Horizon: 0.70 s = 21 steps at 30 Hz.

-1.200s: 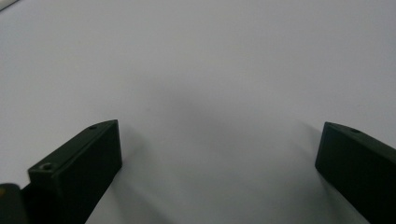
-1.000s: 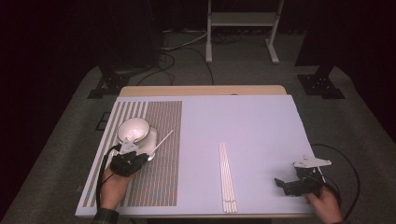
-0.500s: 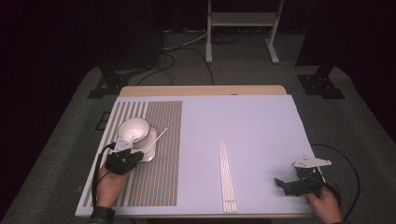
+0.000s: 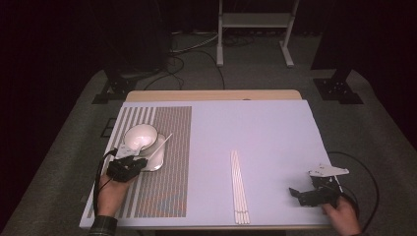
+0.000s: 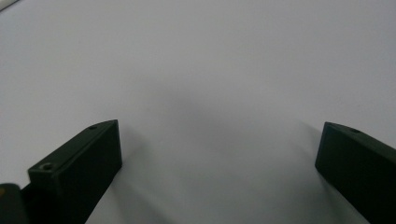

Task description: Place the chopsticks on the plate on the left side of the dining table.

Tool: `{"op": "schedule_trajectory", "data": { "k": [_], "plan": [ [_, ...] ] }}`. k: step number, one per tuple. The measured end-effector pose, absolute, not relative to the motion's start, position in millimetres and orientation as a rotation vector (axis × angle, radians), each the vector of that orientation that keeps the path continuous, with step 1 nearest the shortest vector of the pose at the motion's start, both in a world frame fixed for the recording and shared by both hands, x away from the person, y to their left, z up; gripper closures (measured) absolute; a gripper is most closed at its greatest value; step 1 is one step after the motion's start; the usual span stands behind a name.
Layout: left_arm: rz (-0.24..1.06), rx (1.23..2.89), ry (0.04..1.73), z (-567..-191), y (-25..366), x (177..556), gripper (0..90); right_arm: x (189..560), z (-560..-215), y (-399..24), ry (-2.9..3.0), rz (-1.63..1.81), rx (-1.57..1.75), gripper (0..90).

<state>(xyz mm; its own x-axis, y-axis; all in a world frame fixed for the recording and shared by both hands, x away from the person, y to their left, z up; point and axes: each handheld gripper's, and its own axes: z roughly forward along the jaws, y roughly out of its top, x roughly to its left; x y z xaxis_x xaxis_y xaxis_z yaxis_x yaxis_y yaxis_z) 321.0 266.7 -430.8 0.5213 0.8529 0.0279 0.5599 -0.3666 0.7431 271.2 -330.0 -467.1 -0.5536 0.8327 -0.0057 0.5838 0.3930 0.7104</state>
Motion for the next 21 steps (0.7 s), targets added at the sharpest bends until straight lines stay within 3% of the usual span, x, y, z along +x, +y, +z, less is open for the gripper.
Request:
{"op": "schedule_trajectory", "data": {
  "k": [21],
  "plan": [
    [0.538,2.074,1.149,-433.7,274.1,324.7,83.9,271.2,-467.0,-330.0,2.295,0.953,1.226,0.0]
  ]
}}
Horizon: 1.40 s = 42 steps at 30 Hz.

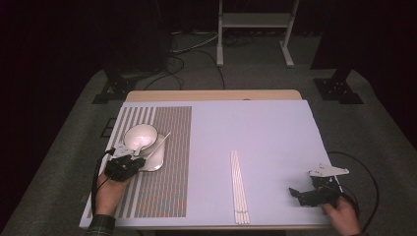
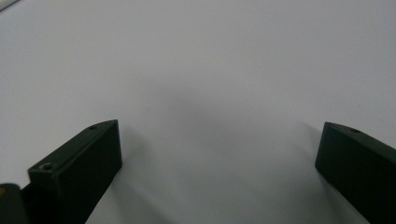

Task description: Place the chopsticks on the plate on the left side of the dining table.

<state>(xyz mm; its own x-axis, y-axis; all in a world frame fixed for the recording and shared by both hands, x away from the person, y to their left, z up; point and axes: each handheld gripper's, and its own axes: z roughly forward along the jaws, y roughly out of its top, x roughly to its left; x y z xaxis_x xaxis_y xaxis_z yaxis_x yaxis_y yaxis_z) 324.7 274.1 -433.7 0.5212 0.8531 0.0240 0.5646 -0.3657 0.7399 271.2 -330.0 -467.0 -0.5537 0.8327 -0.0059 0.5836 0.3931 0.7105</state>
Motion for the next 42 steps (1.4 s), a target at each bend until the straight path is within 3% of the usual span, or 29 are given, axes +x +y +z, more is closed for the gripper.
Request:
{"op": "schedule_trajectory", "data": {
  "k": [5,14,31,42],
  "plan": [
    [0.529,2.067,1.15,-434.4,275.6,324.9,83.2,271.2,-467.0,-330.0,2.295,0.953,1.226,0.0],
    [0.522,2.065,1.153,-435.7,276.8,325.3,73.4,271.2,-467.0,-330.0,2.295,0.953,1.226,0.0],
    [0.482,2.034,1.158,-432.4,279.4,318.4,40.8,271.2,-467.0,-330.0,2.295,0.953,1.226,0.0],
    [0.475,2.021,1.157,-427.4,277.2,298.1,28.0,271.3,-466.9,-330.0,2.297,0.951,1.229,0.0]
  ]
}}
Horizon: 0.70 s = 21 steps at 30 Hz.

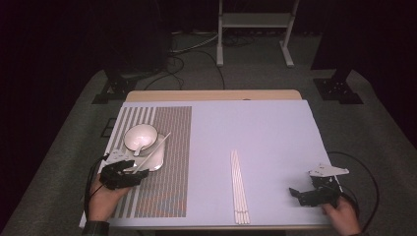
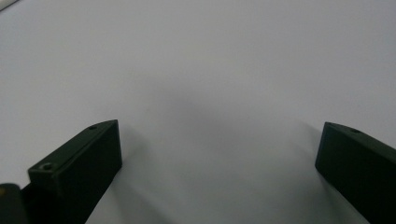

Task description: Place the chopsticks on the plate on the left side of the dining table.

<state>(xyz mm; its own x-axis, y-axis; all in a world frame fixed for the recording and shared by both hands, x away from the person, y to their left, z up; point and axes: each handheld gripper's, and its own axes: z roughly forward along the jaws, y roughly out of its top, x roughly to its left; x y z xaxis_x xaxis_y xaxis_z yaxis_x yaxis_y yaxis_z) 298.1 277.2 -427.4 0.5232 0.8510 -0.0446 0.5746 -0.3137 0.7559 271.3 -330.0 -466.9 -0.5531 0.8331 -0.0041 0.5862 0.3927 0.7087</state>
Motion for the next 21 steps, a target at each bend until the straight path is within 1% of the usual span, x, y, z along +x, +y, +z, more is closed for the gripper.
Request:
{"op": "schedule_trajectory", "data": {
  "k": [11,15,21],
  "plan": [
    [0.493,2.037,1.154,-423.9,259.3,274.0,15.9,271.4,-466.9,-330.1,2.298,0.951,1.228,0.0],
    [0.496,2.047,1.14,-423.6,249.5,266.1,9.1,271.4,-466.9,-330.1,2.298,0.95,1.228,0.0],
    [0.483,2.06,1.105,-422.0,234.4,261.7,4.3,271.4,-466.9,-330.0,2.298,0.95,1.229,0.0]
  ]
}}
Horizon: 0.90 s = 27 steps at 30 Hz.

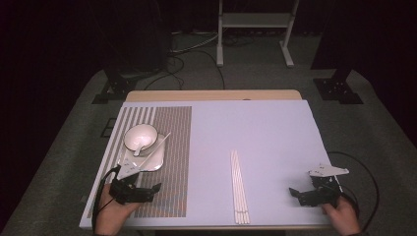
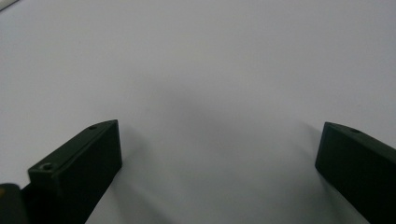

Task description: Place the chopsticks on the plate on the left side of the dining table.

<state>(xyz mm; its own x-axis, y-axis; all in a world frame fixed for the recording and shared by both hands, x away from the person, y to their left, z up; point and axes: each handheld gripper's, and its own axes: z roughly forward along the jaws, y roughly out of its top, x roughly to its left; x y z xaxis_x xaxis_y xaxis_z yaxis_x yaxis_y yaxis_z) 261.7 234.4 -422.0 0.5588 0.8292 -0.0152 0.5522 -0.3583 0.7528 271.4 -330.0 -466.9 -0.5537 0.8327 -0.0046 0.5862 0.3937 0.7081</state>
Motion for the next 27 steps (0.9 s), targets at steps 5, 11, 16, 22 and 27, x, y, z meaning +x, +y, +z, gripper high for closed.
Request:
{"op": "schedule_trajectory", "data": {
  "k": [5,11,16,22,27],
  "plan": [
    [0.476,2.061,1.081,-419.9,223.2,259.8,2.7,271.3,-466.9,-330.0,2.297,0.951,1.23,0.0],
    [0.48,2.06,1.073,-420.0,216.7,260.4,0.9,271.3,-466.9,-329.9,2.297,0.951,1.23,0.0],
    [0.473,2.067,1.056,-420.4,211.1,261.4,0.9,271.3,-466.9,-329.9,2.297,0.951,1.23,0.0],
    [0.473,2.07,1.027,-418.9,201.2,263.7,0.9,271.2,-467.0,-330.0,2.296,0.952,1.228,0.0],
    [0.465,2.074,1.011,-418.5,193.3,267.2,1.0,271.2,-467.0,-330.0,2.295,0.952,1.227,0.0]
  ]
}}
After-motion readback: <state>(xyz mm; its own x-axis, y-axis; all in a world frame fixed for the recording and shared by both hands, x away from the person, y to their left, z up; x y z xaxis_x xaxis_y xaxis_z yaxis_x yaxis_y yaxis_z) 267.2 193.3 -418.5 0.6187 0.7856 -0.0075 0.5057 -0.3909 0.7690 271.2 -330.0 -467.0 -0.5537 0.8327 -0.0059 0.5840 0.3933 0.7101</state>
